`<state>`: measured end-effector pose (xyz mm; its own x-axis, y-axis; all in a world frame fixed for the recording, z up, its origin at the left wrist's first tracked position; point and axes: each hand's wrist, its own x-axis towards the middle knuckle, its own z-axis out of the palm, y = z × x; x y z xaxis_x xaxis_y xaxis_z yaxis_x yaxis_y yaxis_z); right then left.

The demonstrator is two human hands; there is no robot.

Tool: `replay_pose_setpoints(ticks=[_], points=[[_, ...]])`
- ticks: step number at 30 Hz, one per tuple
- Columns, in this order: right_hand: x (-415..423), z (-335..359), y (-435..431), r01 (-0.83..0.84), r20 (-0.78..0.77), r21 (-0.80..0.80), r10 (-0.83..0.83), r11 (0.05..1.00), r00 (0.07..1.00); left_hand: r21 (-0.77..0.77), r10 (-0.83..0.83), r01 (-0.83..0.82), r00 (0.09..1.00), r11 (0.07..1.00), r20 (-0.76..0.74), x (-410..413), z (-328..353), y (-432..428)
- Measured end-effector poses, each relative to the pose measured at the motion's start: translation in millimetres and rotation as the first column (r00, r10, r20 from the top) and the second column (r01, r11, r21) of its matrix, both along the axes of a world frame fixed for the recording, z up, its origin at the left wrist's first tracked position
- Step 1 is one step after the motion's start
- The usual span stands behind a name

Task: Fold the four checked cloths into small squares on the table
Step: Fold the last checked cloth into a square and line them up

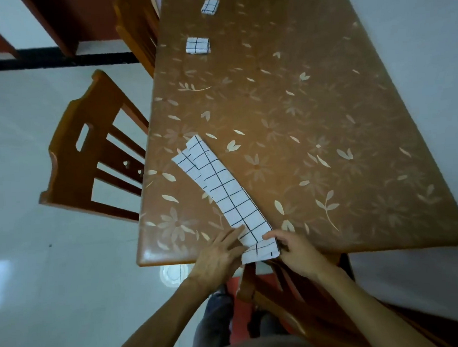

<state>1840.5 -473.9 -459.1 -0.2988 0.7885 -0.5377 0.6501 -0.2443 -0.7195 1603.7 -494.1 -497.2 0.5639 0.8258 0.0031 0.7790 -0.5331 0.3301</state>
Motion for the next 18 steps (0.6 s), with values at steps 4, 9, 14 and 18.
replay_pose_setpoints(ticks=[4,9,14,18], points=[[13,-6,-9,-0.006,-0.060,0.017,0.007,1.000,0.998,-0.133,0.253,-0.232,0.952,0.964,0.170,13,6,-21],[11,5,-18,0.078,-0.249,-0.104,-0.102,0.991,0.963,-0.639,0.721,-0.414,0.602,0.649,0.343,30,28,-37],[0,11,-11,0.116,-0.280,-0.170,-0.161,0.979,0.946,-0.840,0.884,-0.355,0.379,0.411,0.272,35,49,-40],[-8,7,-2,0.106,-0.270,-0.222,-0.165,0.969,0.949,-0.899,0.951,-0.361,0.270,0.247,0.153,38,49,-40]])
